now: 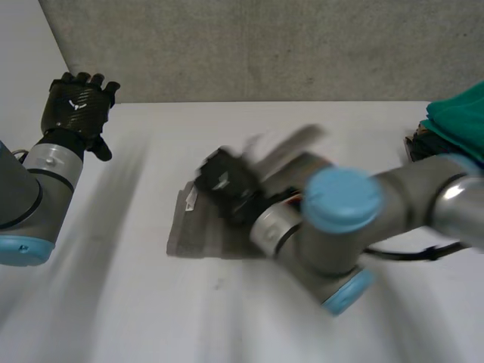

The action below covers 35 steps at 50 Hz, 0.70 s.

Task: Fold the laundry.

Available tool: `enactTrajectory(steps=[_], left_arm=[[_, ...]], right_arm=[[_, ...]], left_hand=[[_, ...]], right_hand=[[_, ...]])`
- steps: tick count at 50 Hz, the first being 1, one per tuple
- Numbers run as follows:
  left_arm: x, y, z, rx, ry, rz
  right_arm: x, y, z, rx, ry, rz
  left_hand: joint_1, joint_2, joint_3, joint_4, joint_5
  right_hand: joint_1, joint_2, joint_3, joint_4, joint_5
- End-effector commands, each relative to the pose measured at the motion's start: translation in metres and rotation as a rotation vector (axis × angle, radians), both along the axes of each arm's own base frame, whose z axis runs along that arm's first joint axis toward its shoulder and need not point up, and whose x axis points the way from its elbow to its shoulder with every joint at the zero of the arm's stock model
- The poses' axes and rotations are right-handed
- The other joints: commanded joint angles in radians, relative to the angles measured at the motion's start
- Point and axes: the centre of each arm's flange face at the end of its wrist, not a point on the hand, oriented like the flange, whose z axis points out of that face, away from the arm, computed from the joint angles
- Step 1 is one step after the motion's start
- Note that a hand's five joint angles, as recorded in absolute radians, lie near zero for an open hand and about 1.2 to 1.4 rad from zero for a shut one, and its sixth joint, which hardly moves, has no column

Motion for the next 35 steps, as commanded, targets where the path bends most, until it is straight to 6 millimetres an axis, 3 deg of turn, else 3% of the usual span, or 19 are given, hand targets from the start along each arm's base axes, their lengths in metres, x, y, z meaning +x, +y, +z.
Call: enactTrajectory(steps=[1, 3, 6, 9, 10, 13, 14, 17, 18, 24, 25, 27, 28, 29, 35], left_arm=[[-0.006, 0.007, -0.007, 0.023, -0.001, -0.019], [-0.009, 0.008, -0.009, 0.028, -0.001, -0.029], [-0.019, 0.014, -0.009, 0.027, -0.001, -0.058], [-0.031, 0.022, -0.007, 0.023, 0.002, -0.097], [-0.038, 0.026, -0.006, 0.019, 0.013, -0.119], [-0.051, 0.034, -0.006, 0.026, 0.034, -0.159], [-0.059, 0.040, -0.007, 0.035, 0.050, -0.186], [-0.071, 0.046, -0.008, 0.049, 0.078, -0.225], [-0.078, 0.050, -0.014, 0.068, 0.084, -0.247], [-0.101, 0.058, -0.038, 0.119, 0.067, -0.300], [-0.103, 0.059, -0.038, 0.121, 0.066, -0.304], [-0.105, 0.061, -0.041, 0.127, 0.064, -0.312], [-0.105, 0.061, -0.042, 0.130, 0.063, -0.311], [-0.105, 0.061, -0.043, 0.132, 0.062, -0.310], [-0.099, 0.066, -0.042, 0.163, 0.053, -0.300]], right_arm=[[0.019, 0.027, -0.037, 0.040, 0.026, 0.099], [0.017, 0.023, -0.025, 0.031, 0.005, 0.059], [0.008, 0.016, -0.006, 0.070, -0.047, -0.032], [-0.016, -0.004, 0.012, 0.190, -0.148, -0.176], [-0.036, -0.022, 0.020, 0.257, -0.201, -0.257], [-0.067, -0.039, 0.029, 0.356, -0.251, -0.349], [-0.087, -0.046, 0.029, 0.421, -0.254, -0.411], [-0.106, -0.048, 0.019, 0.504, -0.215, -0.477], [-0.115, -0.047, 0.007, 0.557, -0.171, -0.510], [-0.138, -0.046, -0.030, 0.656, -0.076, -0.595], [-0.141, -0.048, -0.036, 0.663, -0.062, -0.606], [-0.147, -0.052, -0.049, 0.671, -0.021, -0.633], [-0.148, -0.054, -0.052, 0.665, -0.008, -0.640], [-0.148, -0.056, -0.052, 0.653, -0.006, -0.640], [-0.145, -0.075, -0.028, 0.508, -0.088, -0.663]], left_hand=[[0.000, -0.017, -0.025, -0.014, -0.031], [0.000, -0.017, -0.025, -0.014, -0.031], [0.000, -0.017, -0.025, -0.014, -0.031], [0.000, -0.017, -0.025, -0.014, -0.031], [0.000, -0.017, -0.025, -0.014, -0.031], [0.003, -0.014, -0.022, -0.011, -0.028], [0.003, -0.014, -0.022, -0.011, -0.028], [0.003, -0.014, -0.022, -0.011, -0.028], [0.005, -0.011, -0.019, -0.008, -0.025], [0.005, -0.011, -0.019, -0.008, -0.025], [0.008, -0.008, -0.016, -0.005, -0.022], [0.011, -0.005, -0.013, -0.002, -0.019], [0.011, -0.005, -0.013, -0.002, -0.019], [0.011, -0.005, -0.013, -0.002, -0.019], [0.014, -0.002, -0.010, 0.001, -0.016]], right_hand=[[-0.540, -0.744, -0.746, -0.742, -0.716], [-0.816, -1.021, -1.023, -1.019, -0.993], [-0.816, -1.021, -1.023, -1.019, -0.993], [-0.816, -1.021, -1.023, -1.019, -0.993], [-0.816, -1.021, -1.023, -1.019, -0.993], [-0.816, -1.021, -1.023, -1.019, -0.993], [-0.816, -1.021, -1.023, -1.019, -0.993], [-0.816, -1.021, -1.023, -1.019, -0.993], [-0.816, -1.021, -1.023, -1.019, -0.993], [-0.816, -1.021, -1.023, -1.019, -0.993], [-0.774, -0.979, -0.981, -0.977, -0.951], [-0.417, -0.622, -0.624, -0.620, -0.593], [-0.151, -0.356, -0.358, -0.354, -0.327], [0.400, 0.195, 0.193, 0.197, 0.224], [0.405, 0.201, 0.199, 0.203, 0.229]])
